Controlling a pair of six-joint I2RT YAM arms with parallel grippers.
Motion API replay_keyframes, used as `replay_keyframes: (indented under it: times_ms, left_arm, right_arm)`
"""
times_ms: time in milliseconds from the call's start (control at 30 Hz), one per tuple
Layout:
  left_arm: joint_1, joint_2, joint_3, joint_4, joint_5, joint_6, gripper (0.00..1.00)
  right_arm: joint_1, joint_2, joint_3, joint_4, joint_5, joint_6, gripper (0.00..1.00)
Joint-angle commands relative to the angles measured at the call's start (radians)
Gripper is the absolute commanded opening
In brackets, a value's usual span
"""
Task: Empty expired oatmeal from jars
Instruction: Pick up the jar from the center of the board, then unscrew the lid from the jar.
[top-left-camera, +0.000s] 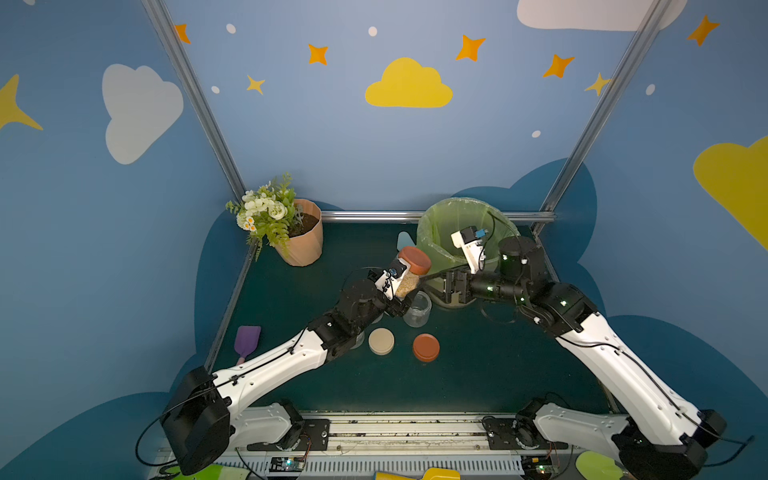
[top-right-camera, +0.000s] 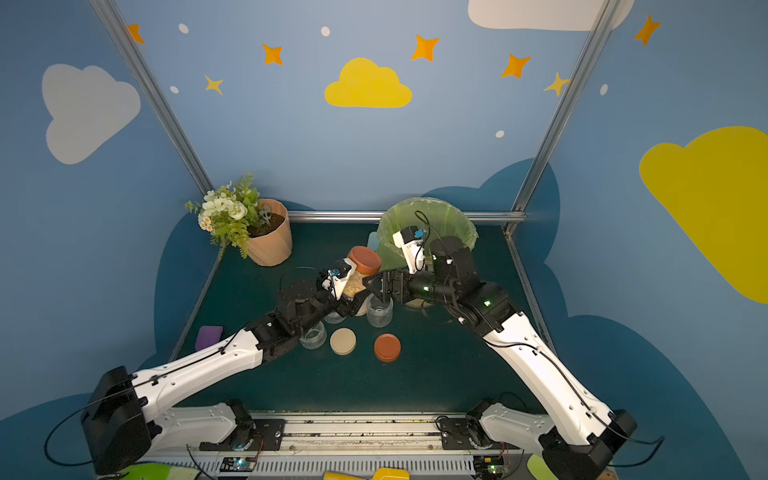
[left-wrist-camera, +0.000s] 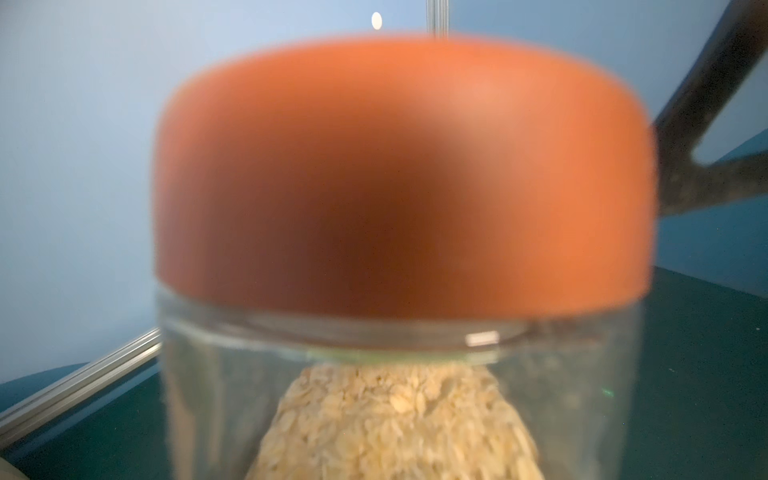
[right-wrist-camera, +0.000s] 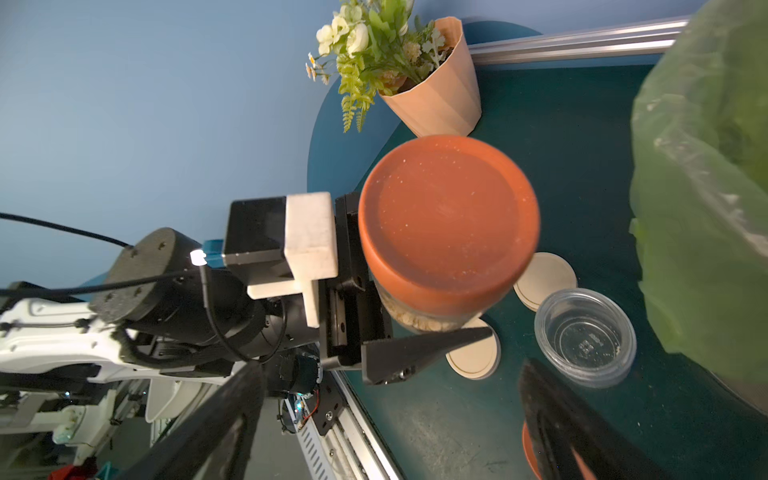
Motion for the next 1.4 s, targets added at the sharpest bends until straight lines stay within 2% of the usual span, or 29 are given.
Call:
replay_keyframes:
  times_ms: [0,167,367,533,800,933,1367]
  left_arm:
    - [0.001,-0.011,0.048,0.161,0.059,0.101,0.08]
    - [-0.015,-0.012,0.072,0.173,0.11,0.203,0.07]
    - [-0.047,0.003,0.119,0.123,0.1,0.363,0.08]
    - [-0.054,0.028,0.136,0.123,0.076,0.433,0.08]
    - [-0.055,0.072,0.157,0.13,0.072,0.485,0.06]
    - [-0.055,0.075,0.163,0.13,0.069,0.491,0.05]
    - [-0.056,0.084,0.181,0.126,0.078,0.486,0.03]
  right_arm:
    - [-0.074,-0.015,0.034,-0.09,-0.069,0.101,0.96]
    - [-0.241,0.052,0.128,-0.177,-0.264,0.212,0.96]
    - [-0.272,0.174,0.282,-0.322,-0.351,0.233,0.96]
    - [-0.265,0.245,0.374,-0.438,-0.339,0.212,0.96]
    - [-0.24,0.297,0.45,-0.495,-0.356,0.188,0.96]
    - [-0.223,0.327,0.49,-0.57,-0.31,0.132,0.96]
    - [-0.168,0.365,0.536,-0.64,-0.218,0.06,0.96]
